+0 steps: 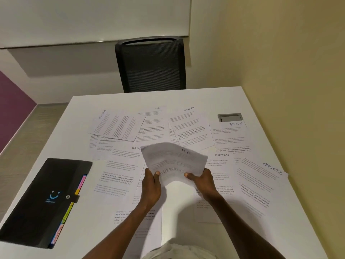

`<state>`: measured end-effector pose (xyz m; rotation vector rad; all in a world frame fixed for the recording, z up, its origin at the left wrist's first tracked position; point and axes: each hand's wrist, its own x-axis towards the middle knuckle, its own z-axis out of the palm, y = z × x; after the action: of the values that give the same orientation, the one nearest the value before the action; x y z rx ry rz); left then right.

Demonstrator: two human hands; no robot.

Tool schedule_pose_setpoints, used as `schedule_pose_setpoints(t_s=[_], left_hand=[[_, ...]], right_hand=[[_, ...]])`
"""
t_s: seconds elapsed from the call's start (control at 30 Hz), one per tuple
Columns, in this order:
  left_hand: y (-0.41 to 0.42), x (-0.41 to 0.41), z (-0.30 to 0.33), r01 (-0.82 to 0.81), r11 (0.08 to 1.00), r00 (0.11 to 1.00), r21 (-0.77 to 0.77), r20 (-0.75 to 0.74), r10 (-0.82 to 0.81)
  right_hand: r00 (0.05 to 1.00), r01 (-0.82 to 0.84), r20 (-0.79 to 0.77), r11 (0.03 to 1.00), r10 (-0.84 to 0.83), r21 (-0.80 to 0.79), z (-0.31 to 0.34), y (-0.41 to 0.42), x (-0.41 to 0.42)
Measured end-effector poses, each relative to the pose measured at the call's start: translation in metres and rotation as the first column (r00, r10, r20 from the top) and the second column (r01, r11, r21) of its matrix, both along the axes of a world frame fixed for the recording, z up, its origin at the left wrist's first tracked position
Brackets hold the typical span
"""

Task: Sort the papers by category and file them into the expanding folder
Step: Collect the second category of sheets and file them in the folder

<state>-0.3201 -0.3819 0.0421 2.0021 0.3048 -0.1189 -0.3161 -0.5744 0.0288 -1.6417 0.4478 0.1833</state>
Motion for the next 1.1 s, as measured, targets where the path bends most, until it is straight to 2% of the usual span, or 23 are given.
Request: schedule_pose_setpoints(t_s=[0.13,0.3,0.37,0.47,0.5,0.57,0.67,0.77,0.87,0.93,1.03,1.1], left_hand=[[0.011,0.015,0.009,-0.047,0.999,0.999,0.004,0.009,0.047],[0.045,0.035,0.019,0.028,0.999,0.998,-0.022,-0.049,-0.029],[0.062,0.045,0.022,0.033,0.977,0.993,-0.211,-0.100,-0.055],[0.082,0.061,0.022,-0.006,0.875,0.986,-0.485,-0.148,-0.076],[0.087,0.066,0.020,-0.027,0.859,0.985,-0.512,-0.159,-0.063],[0.093,0.073,0.018,-0.058,0.859,0.987,-0.509,-0.157,-0.027],[0.107,0.087,0.013,-0.052,0.912,0.995,-0.408,-0.094,0.014],[0.118,0.102,0.010,-0.079,0.931,0.994,-0.358,-0.094,0.048],[0.130,0.118,0.005,-0.094,0.941,0.994,-0.324,-0.085,0.069],[0.138,0.127,0.003,-0.102,0.943,0.994,-0.316,-0.077,0.082],[0.144,0.138,0.002,-0.125,0.935,0.990,-0.333,-0.101,0.097],[0.146,0.144,0.002,-0.120,0.922,0.991,-0.367,-0.105,0.087]], right_hand=[[0.996,-0.041,0.072,0.997,0.045,-0.063,0.012,0.003,0.012],[0.988,-0.134,0.054,0.976,0.145,-0.172,0.016,0.015,0.032],[0.985,-0.168,0.021,0.979,0.171,-0.113,0.020,0.023,0.040],[0.967,-0.255,-0.013,0.967,0.255,-0.020,0.021,0.035,0.057],[0.964,-0.263,-0.023,0.965,0.264,0.019,0.023,0.040,0.062],[0.962,-0.267,-0.053,0.964,0.266,0.001,0.022,0.046,0.073],[0.987,-0.160,-0.043,0.949,0.154,-0.271,0.006,0.047,0.097],[0.996,-0.069,0.005,0.812,0.088,-0.580,-0.018,0.037,0.119],[0.979,-0.200,-0.139,0.570,0.150,-0.797,-0.039,0.024,0.137],[0.957,-0.288,-0.234,0.431,0.175,-0.855,-0.050,0.019,0.148],[0.923,-0.377,-0.332,0.295,0.194,-0.878,-0.065,0.015,0.155],[0.903,-0.411,-0.378,0.149,0.205,-0.900,-0.073,0.016,0.155]])
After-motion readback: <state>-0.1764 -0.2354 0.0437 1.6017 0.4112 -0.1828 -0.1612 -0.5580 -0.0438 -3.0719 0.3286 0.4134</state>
